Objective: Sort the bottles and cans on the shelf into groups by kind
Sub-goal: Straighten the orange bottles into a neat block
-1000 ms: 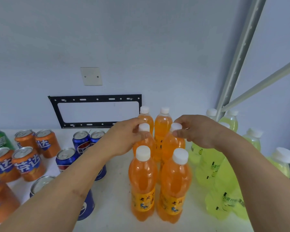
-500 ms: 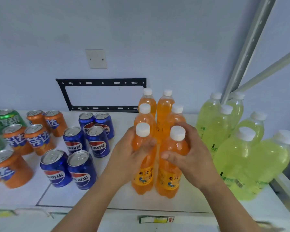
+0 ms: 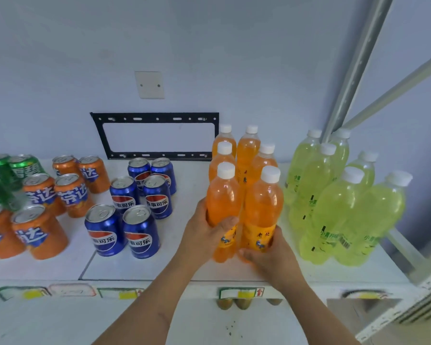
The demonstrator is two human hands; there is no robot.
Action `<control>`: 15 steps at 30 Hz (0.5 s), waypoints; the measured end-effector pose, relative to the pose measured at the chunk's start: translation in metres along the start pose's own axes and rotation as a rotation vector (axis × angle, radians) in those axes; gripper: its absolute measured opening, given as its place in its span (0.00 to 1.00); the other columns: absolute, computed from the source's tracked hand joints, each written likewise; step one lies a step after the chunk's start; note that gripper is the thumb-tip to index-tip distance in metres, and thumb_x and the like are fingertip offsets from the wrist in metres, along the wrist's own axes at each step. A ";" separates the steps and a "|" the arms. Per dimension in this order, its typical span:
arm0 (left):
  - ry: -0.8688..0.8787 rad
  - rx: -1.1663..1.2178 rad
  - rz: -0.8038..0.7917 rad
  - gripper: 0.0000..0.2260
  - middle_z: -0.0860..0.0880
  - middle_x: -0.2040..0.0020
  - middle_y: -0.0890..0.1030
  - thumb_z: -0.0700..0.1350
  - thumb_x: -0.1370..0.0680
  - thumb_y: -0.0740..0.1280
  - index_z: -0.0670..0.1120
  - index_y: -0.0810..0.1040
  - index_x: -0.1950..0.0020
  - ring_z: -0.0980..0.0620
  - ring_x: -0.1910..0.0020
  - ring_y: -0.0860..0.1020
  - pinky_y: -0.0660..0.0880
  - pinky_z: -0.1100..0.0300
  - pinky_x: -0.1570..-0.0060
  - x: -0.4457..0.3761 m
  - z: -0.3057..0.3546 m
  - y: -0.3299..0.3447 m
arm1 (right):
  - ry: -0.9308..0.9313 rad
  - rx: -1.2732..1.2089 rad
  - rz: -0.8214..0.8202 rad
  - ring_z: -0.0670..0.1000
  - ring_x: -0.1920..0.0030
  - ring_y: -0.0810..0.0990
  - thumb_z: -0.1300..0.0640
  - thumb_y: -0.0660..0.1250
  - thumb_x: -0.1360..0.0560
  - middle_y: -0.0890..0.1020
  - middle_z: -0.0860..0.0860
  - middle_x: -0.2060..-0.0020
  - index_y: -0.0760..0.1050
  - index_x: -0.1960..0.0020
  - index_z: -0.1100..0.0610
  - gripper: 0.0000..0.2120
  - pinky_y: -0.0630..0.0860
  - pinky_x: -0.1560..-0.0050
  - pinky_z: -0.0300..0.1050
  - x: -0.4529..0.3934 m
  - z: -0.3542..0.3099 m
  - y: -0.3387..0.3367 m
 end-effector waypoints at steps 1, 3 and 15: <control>-0.008 -0.009 -0.025 0.35 0.58 0.36 0.76 0.72 0.34 0.68 0.61 0.63 0.32 0.54 0.39 0.77 0.78 0.50 0.41 0.000 -0.005 -0.001 | 0.036 0.062 0.009 0.38 0.57 0.77 0.47 0.81 0.38 0.80 0.42 0.48 0.64 0.40 0.43 0.34 0.69 0.64 0.29 0.001 0.006 0.005; 0.002 -0.012 -0.061 0.38 0.58 0.36 0.77 0.72 0.35 0.68 0.59 0.65 0.30 0.55 0.40 0.78 0.78 0.47 0.41 -0.002 -0.009 -0.006 | 0.052 0.128 0.031 0.43 0.57 0.75 0.44 0.80 0.37 0.78 0.42 0.50 0.65 0.41 0.45 0.32 0.67 0.63 0.31 0.002 0.013 0.009; -0.008 -0.052 -0.123 0.33 0.53 0.35 0.77 0.67 0.28 0.67 0.54 0.64 0.27 0.51 0.39 0.78 0.77 0.48 0.40 0.010 -0.009 -0.009 | 0.157 0.193 0.001 0.53 0.41 0.77 0.42 0.79 0.36 0.77 0.47 0.42 0.63 0.30 0.51 0.41 0.71 0.45 0.43 0.006 0.013 0.012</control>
Point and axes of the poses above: each hand's wrist, its own x-axis away from the middle knuckle, its own y-axis out of the palm, z = x × y, the point moved 2 cm from there along -x, towards the middle knuckle
